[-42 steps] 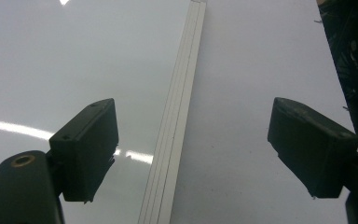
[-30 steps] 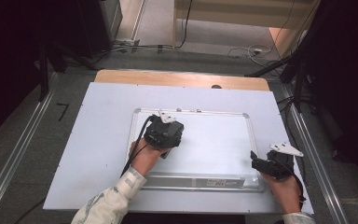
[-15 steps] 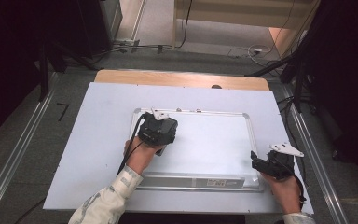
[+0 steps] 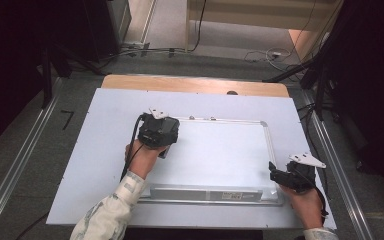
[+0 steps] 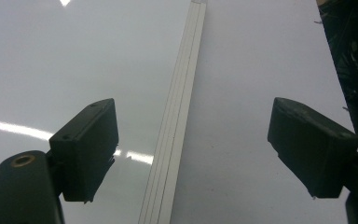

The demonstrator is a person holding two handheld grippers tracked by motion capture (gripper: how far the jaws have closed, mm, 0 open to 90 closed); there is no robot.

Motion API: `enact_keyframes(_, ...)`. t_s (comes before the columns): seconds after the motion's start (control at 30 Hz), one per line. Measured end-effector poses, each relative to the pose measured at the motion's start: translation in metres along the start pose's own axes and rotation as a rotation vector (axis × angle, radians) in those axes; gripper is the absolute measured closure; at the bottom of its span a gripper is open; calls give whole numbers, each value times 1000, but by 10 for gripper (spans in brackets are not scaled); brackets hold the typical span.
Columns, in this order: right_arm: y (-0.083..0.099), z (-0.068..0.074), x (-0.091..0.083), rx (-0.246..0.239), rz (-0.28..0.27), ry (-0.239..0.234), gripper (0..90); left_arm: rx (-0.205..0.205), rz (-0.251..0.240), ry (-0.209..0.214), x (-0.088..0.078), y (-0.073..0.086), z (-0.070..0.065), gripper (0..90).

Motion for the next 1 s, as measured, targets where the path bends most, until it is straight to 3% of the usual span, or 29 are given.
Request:
enact_keyframes(0.5, 0, 0, 0, 1, -1, -1, 148, -46, -24, -65, 8, -14, 23, 408)
enact_keyframes(0.8, 0, 0, 0, 0, -1, -2, 148, -83, -7, -112, 18, -17, 41, 408)
enact_keyframes(1.0, 0, 0, 0, 2, -1, -2, 149, -108, 9, -129, 27, -14, 44, 408)
Point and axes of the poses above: each handheld gripper's, and its own axes: x roughly forward along the jaws, y roughly out of its underside, z roughly to its left, the point moved 10 cm from there along x, roughly forward along the jaws, and after that the axes turned 10 degrees about -x, right-handed, at the moved point
